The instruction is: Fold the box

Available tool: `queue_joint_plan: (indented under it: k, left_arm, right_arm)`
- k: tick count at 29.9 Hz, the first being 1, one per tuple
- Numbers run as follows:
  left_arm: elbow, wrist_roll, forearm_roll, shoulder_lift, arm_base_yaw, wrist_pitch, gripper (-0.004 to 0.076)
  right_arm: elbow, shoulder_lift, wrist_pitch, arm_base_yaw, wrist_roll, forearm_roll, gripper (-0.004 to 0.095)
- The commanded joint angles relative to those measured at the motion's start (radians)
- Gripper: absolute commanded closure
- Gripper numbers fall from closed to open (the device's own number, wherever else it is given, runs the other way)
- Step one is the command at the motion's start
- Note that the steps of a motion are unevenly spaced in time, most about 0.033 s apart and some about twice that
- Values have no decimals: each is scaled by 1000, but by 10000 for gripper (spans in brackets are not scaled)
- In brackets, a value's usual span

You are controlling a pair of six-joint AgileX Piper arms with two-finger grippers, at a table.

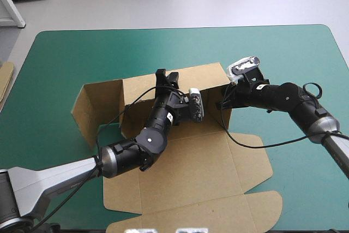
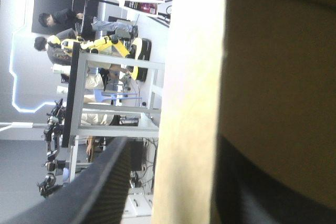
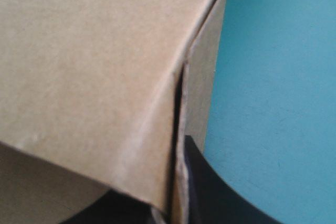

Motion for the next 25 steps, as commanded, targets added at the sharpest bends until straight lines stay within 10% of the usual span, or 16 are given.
queue_joint_plan:
  k: [1, 14, 25]
  left_arm:
    - [-33, -11, 0, -47, -66, 46, 290]
    - [-44, -31, -57, -190, -202, 35, 290]
    - [-325, -210, -168, -236, 175, -63, 301]
  right_arm:
    - [-29, -36, 15, 6, -3, 47, 925]
    - [-29, -36, -26, 4, 28, 32, 925]
    - [-29, -36, -22, 4, 37, 29, 925]
